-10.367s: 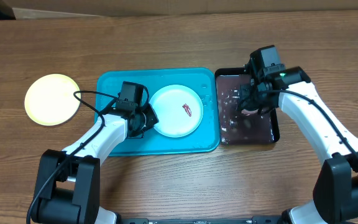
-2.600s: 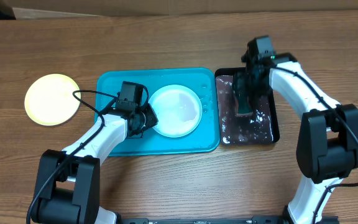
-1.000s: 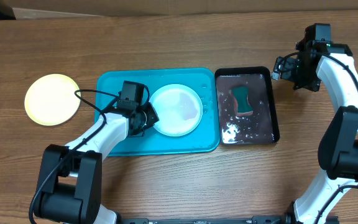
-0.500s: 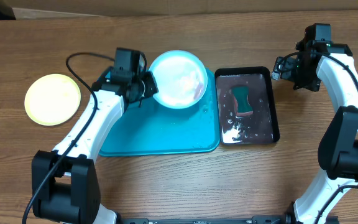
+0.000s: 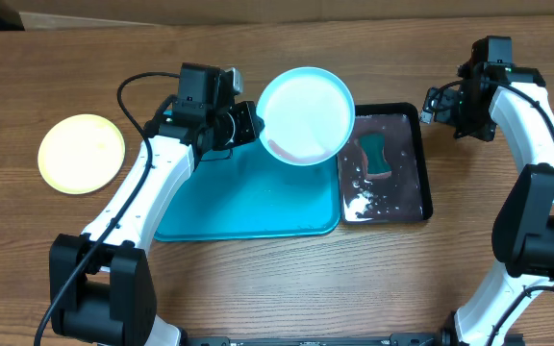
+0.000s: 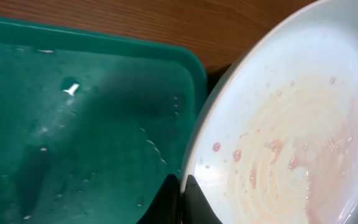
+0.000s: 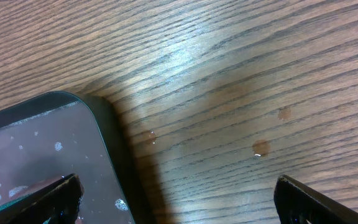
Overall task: Clean dirty plates on tray and stack at the side
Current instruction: 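Lift the white plate's rim with the left gripper, tilting it up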
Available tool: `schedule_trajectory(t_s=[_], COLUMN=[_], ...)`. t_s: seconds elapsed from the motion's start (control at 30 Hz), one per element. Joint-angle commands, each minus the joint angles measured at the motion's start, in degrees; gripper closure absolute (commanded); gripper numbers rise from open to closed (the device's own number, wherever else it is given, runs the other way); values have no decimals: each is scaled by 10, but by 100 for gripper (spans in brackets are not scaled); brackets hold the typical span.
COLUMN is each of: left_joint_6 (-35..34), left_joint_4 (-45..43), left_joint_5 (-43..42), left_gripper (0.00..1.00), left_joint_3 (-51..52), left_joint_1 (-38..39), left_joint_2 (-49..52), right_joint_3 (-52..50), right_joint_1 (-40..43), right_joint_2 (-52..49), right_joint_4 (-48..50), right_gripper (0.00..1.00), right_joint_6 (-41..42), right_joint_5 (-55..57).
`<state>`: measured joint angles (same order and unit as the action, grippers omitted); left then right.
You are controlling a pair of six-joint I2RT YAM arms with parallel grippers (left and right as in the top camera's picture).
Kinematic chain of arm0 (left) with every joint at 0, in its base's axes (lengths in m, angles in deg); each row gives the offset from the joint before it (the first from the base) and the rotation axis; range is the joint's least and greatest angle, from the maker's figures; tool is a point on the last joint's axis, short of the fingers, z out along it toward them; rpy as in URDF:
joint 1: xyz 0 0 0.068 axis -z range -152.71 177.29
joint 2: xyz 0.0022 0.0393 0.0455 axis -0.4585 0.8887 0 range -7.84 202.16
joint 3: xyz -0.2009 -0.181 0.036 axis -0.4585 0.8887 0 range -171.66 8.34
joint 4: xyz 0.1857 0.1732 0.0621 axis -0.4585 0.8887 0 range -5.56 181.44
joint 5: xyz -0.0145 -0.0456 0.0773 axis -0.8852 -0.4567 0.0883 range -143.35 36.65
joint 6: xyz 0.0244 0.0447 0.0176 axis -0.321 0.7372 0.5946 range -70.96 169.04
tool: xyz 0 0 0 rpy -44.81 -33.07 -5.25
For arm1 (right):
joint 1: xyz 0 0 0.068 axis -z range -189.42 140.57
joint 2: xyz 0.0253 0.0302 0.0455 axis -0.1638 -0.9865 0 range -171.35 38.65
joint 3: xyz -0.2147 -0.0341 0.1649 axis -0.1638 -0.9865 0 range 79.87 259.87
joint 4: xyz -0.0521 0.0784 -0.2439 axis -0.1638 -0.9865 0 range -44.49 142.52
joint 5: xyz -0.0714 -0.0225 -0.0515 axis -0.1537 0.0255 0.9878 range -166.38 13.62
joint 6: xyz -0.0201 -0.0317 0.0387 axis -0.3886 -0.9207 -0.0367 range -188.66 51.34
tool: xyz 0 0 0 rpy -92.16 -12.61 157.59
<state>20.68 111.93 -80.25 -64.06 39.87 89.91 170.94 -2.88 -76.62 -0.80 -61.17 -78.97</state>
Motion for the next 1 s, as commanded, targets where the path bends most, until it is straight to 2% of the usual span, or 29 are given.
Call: schedule_trajectory(t_s=[0.0,0.33,0.53,0.8,0.97], left_joint_6=[-15,-12,-3,29,70], left_joint_4=[-1,12,17,71,115], left_joint_5=[-84,0,83,271,445], left_gripper=[96,96,96,96,96], left_joint_3=[-14,-14,-28,-107,-155], left_joint_1=[3,6,40,136,219], left_joint_2=[0,0,0,0,0], right_joint_3=[9,9,9,9,9], right_joint_1=[-2,-2,-2,-2,-2], right_joint_2=[9,9,9,9,9], right_joint_4=[3,3,3,3,3], right_gripper=[0,0,0,0,0], right_joint_6=[0,0,0,0,0], right_joint_5=[0,0,0,0,0])
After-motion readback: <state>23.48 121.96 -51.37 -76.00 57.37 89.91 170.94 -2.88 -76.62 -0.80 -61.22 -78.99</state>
